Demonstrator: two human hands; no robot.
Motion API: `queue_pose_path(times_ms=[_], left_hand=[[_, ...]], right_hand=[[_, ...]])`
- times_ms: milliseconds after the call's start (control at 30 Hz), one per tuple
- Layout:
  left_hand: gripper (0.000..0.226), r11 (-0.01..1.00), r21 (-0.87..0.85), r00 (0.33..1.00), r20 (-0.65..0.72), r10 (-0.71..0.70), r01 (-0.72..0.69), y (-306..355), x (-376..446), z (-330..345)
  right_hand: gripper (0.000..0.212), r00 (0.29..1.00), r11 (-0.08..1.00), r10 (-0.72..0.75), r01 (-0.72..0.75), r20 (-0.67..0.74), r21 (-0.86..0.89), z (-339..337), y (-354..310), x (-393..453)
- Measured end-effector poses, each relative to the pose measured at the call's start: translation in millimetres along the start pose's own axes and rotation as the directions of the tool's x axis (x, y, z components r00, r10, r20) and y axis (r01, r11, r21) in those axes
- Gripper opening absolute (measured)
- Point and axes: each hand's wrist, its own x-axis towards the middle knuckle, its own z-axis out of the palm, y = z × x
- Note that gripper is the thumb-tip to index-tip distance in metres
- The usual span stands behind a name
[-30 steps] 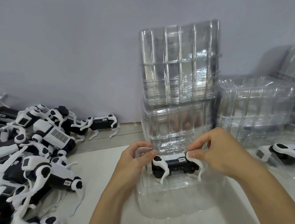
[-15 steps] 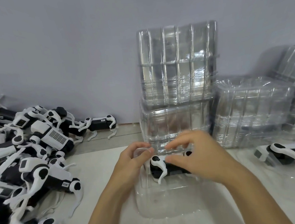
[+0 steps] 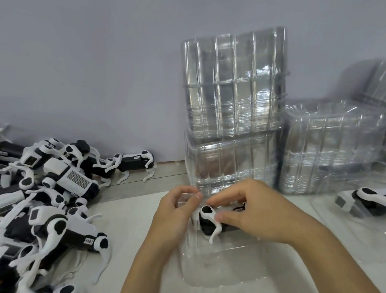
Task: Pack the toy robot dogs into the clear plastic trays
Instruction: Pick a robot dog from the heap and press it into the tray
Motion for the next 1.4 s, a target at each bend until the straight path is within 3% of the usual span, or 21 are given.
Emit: queue_pose_path(times_ms=[133, 233, 300, 433, 533, 767, 1000, 1100, 1200, 1333, 1400], left_hand=[[0.011, 0.938, 0.282, 0.968, -0.087, 0.236, -0.203, 12.3, -1.5, 0.1], [0.017, 0.790, 0.488, 0.909, 0.012, 0.417, -0.370, 30.9, -6.6, 6.2], [0.006, 0.704, 0.595, 0.908, 0.112, 0.404, -0.387, 40.1, -10.4, 16.1], [0.042, 0.535, 0.789, 0.945, 0.175, 0.278, -0.303, 34.8, -18.8, 38.6], [0.048, 0.494, 0.833, 0.959, 0.145, 0.243, -0.251, 32.8, -21.4, 46.1], [0.049, 0.519, 0.839, 0.968, 0.034, 0.248, -0.162, 35.0, -23.5, 48.2], [0.049, 0.527, 0.846, 0.971, -0.049, 0.232, -0.083, 36.3, -22.8, 53.5], [0.047, 0.503, 0.858, 0.975, -0.017, 0.221, -0.099, 36.6, -21.6, 54.7], [0.041, 0.485, 0.855, 0.976, 0.104, 0.189, -0.185, 39.5, -17.9, 44.2], [0.029, 0.688, 0.674, 0.962, 0.212, 0.170, -0.270, 43.6, -11.5, 11.7], [0.029, 0.735, 0.626, 0.964, 0.208, 0.165, -0.261, 40.3, -9.9, 2.9]], right_hand=[[0.026, 0.959, 0.998, -0.042, 0.026, -0.279, -0.060, -23.3, 5.4, -2.6], [0.022, 0.943, 0.996, -0.006, -0.024, -0.331, -0.087, -39.8, 12.5, -8.8], [0.017, 0.955, 0.990, 0.059, -0.094, -0.290, -0.108, -41.6, 17.3, -11.7], [0.027, 0.971, 0.970, 0.180, -0.202, -0.154, -0.137, -34.7, 19.6, -12.5], [0.030, 0.968, 0.968, 0.205, -0.222, -0.147, -0.114, -34.2, 18.7, -12.5], [0.038, 0.971, 0.965, 0.238, -0.240, -0.029, -0.104, -40.7, 16.7, -18.2], [0.034, 0.973, 0.966, 0.226, -0.231, -0.053, -0.120, -36.9, 17.1, -15.8], [0.033, 0.973, 0.966, 0.224, -0.230, -0.059, -0.120, -36.9, 16.9, -15.6], [0.029, 0.975, 0.966, 0.210, -0.218, -0.072, -0.138, -39.2, 16.5, -17.8], [0.017, 0.971, 0.977, 0.145, -0.171, -0.188, -0.130, -42.7, 8.4, -17.0], [0.012, 0.976, 0.977, 0.142, -0.165, -0.163, -0.139, -43.3, -1.0, -16.1]])
